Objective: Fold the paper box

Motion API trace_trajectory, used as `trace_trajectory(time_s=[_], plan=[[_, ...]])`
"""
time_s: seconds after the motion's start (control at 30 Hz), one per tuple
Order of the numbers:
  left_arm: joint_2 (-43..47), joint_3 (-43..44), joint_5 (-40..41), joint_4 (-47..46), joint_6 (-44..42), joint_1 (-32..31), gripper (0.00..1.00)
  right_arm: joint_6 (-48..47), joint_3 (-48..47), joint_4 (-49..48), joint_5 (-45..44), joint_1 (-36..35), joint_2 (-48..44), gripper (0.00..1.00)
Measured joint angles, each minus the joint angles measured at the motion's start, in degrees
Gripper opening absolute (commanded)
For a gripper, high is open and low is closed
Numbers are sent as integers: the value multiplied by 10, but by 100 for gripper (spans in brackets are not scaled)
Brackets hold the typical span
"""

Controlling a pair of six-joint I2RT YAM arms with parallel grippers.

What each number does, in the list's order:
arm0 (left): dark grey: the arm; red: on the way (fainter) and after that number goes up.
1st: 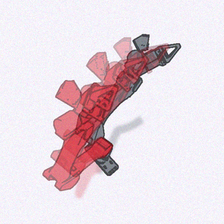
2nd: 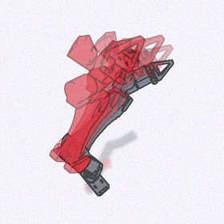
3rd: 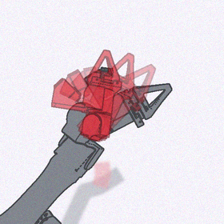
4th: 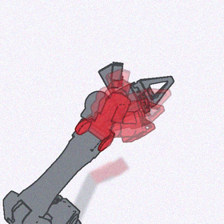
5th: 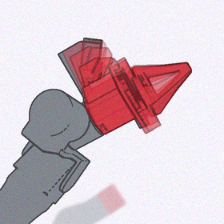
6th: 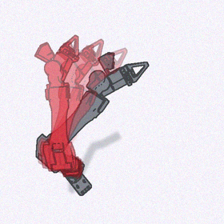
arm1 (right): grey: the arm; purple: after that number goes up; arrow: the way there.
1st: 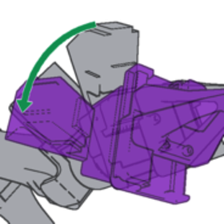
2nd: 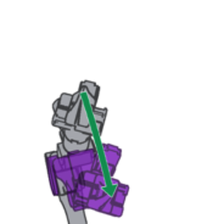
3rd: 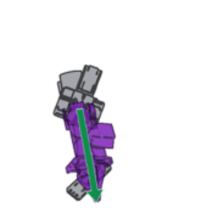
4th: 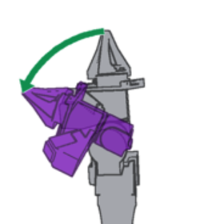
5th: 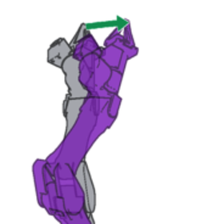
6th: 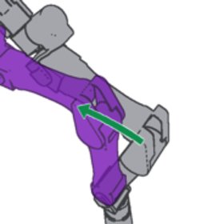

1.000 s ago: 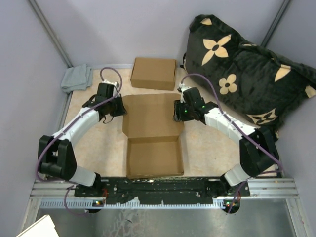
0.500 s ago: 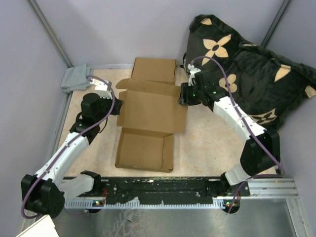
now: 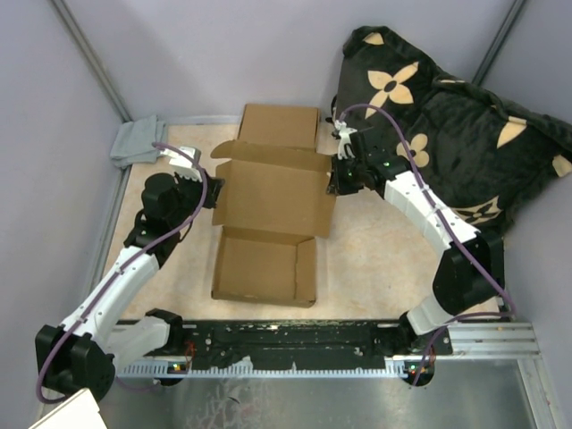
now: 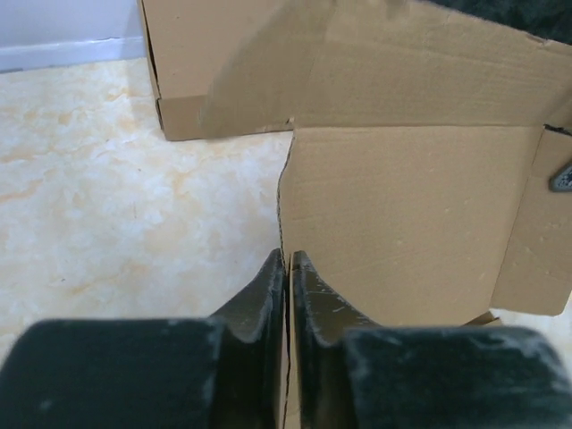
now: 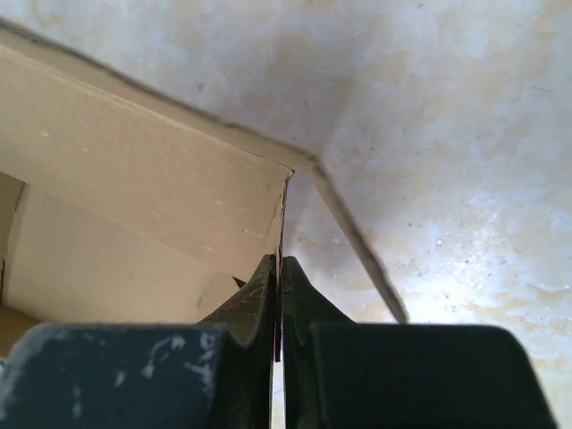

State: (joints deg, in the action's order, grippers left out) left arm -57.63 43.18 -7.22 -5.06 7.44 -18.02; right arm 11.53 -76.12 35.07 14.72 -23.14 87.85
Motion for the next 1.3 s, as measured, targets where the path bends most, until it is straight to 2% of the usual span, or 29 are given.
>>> trace_trajectory(time_s=[0.07,0.23,0.37,0.67,1.0,1.07,1.1,1.13,1.17,1.2,1.27,1.3], plan=[[0,0,-1,-1,0,0,35,3,-6,-1,-23,-3,0,0],[0,2,-1,3,-3,0,42,0,-12,-30,-98,-19,-1,0],[-3,17,-1,15,-10,0,42,-7,-1,-88,-144,-38,-14,0],[-12,70,38,82,-31,-2,45,-32,99,-234,-204,-65,-70,0],[-67,112,76,145,-45,-2,44,-37,138,-297,-209,-65,-75,0],[-87,113,75,149,-45,-2,41,-38,143,-298,-207,-65,-80,0],[-94,113,74,151,-45,-2,35,-39,144,-297,-206,-65,-82,0],[-100,113,72,154,-44,-2,26,-39,146,-297,-205,-65,-84,2],[-104,113,70,156,-43,-2,15,-39,146,-296,-203,-65,-85,9],[-106,114,67,158,-43,-2,2,-39,146,-295,-202,-65,-85,26],[-107,116,58,158,-40,-3,0,-35,145,-290,-196,-65,-85,57],[-106,119,57,158,-41,-3,0,-31,143,-278,-194,-65,-85,65]])
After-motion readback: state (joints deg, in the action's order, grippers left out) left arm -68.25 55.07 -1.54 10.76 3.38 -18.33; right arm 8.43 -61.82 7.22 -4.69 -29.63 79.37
